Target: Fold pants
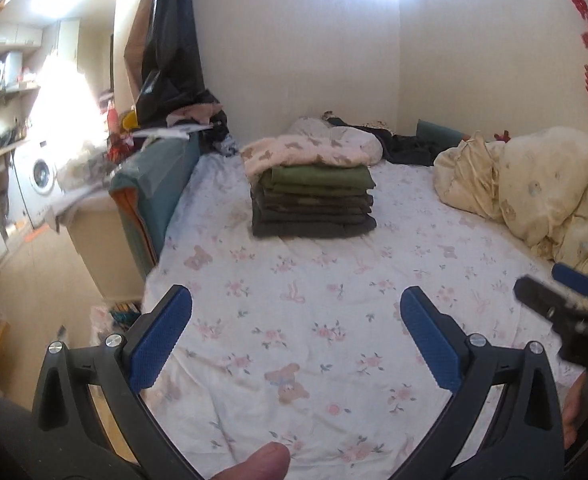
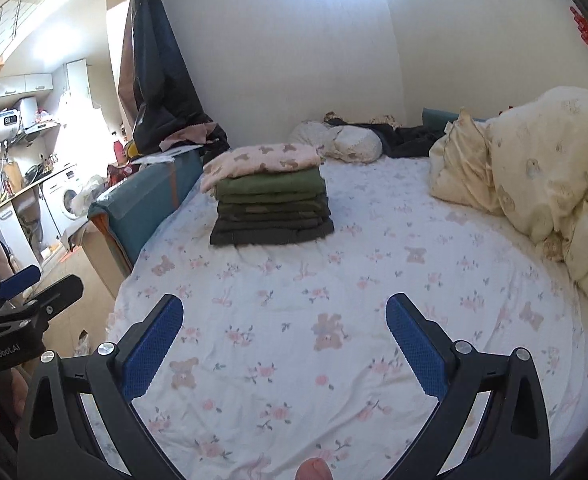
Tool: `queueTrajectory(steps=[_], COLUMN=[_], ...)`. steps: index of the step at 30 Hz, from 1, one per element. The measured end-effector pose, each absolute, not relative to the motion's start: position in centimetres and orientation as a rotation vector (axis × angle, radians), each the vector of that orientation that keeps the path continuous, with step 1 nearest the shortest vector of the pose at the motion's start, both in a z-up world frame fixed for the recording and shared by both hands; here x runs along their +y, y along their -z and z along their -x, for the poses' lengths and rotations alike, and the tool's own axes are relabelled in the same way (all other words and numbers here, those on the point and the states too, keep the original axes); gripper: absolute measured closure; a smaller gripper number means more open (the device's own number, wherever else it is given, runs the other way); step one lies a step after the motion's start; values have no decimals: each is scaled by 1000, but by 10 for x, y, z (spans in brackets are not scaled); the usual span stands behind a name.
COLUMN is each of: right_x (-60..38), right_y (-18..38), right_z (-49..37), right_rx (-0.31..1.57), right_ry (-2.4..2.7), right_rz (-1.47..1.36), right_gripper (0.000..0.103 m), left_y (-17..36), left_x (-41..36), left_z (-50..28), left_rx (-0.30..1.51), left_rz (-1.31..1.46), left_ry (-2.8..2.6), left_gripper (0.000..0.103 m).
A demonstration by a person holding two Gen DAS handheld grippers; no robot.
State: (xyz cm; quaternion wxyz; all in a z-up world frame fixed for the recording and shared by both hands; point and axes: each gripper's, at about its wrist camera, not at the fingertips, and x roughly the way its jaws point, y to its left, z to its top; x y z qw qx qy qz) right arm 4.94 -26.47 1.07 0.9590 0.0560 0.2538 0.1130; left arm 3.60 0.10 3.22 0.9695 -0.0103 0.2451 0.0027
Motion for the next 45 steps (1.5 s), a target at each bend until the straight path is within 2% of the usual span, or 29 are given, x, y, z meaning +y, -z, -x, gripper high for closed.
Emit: queueTrajectory(steps=[12,45], right_x=[-257,-252], right_y=[12,11], right_z=[-66,-63], right_rx=[566,543], right_ry=[-220,-205], right_rz=[-114,-91], right_gripper=[0,0], left_y=[-3,-9], left_x=[8,13], left_z=[-52,-47], left_rx=[560,533], left_rz=[39,45], left_ry=[-43,-37], left_gripper=[0,0])
